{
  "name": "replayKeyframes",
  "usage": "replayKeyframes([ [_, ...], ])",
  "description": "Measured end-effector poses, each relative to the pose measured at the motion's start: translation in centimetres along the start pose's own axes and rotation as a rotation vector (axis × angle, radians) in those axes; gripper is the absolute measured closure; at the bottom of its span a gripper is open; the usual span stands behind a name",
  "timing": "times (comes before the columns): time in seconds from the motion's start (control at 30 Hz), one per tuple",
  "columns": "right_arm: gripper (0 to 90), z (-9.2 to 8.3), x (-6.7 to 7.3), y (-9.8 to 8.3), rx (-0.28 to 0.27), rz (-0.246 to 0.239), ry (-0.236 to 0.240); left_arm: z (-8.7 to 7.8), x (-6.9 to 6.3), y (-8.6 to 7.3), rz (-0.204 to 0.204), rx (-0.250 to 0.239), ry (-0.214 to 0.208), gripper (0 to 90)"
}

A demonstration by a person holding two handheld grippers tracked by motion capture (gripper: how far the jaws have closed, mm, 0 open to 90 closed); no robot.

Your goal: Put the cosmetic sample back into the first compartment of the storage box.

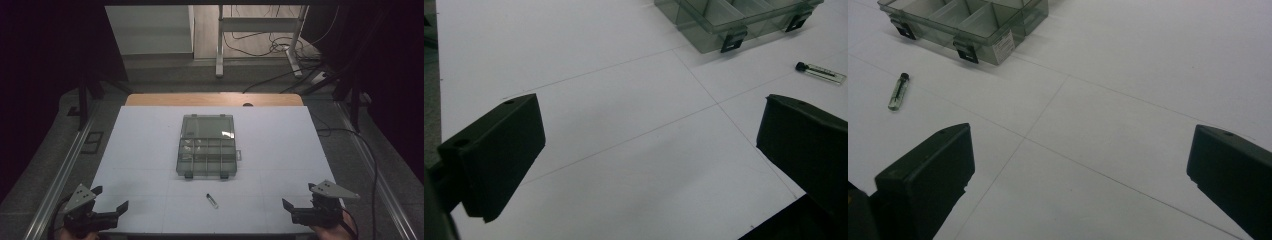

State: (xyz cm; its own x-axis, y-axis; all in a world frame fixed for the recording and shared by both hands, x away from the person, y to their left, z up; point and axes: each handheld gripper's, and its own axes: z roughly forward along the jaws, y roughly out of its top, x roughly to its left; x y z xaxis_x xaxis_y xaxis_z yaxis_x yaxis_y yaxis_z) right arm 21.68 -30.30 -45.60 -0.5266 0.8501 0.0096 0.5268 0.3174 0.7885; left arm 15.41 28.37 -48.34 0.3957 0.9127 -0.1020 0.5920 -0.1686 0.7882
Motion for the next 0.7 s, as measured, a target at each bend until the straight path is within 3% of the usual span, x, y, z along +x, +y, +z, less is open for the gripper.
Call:
replayKeyframes([
  [0.23,0.0,0.10,0.00,0.07,0.012,-0.001,0.004,0.08,-0.13,0.05,0.018,0.010,-0.002,0.3],
  [0.7,0.0,0.30,0.06,0.12,0.031,-0.012,0.018,0.08,0.21,0.00,0.004,0.003,-0.042,0.0],
])
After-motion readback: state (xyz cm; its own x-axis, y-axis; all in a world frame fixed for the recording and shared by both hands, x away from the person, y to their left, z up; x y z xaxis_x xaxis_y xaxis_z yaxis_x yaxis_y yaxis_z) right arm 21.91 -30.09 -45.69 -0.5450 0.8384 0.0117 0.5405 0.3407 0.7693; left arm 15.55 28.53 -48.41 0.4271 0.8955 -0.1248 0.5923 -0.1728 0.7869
